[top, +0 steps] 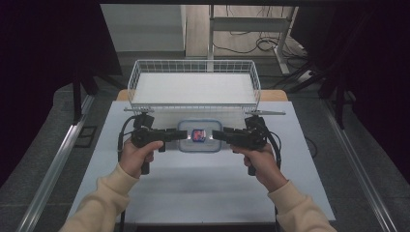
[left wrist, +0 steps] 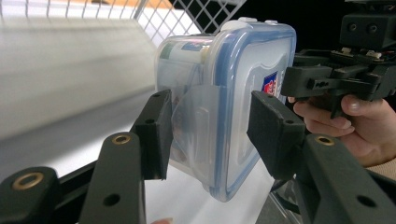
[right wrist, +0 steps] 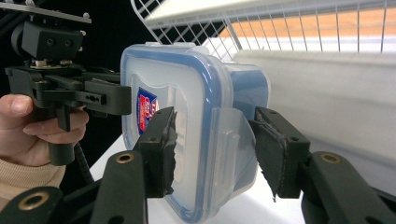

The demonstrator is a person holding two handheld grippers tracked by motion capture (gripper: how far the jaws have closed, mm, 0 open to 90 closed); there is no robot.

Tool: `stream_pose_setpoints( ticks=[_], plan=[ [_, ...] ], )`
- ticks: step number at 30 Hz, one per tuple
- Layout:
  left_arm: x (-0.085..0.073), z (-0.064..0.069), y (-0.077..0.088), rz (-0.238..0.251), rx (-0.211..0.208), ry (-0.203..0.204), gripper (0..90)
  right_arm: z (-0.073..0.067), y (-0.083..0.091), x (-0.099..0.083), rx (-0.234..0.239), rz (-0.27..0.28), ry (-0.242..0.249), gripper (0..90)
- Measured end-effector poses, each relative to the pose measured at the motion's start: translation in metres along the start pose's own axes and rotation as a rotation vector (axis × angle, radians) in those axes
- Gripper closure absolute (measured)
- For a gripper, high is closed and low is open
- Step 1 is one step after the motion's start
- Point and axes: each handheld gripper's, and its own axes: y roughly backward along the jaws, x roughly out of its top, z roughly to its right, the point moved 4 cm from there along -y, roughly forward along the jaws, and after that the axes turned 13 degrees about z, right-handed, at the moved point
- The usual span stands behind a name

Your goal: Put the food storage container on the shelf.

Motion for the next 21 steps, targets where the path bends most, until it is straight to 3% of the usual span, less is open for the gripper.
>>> stream_pose_setpoints(
  ticks=[11,21],
  plan=[
    [0.042,0.011,0.004,0.043,-0.003,-0.046,50.5,-0.011,-0.004,0.046,0.017,0.034,0.048,50.1],
    [0.069,0.01,-0.001,0.055,0.005,-0.058,50.5,-0.007,-0.015,0.077,0.029,0.021,0.062,50.1]
  ],
)
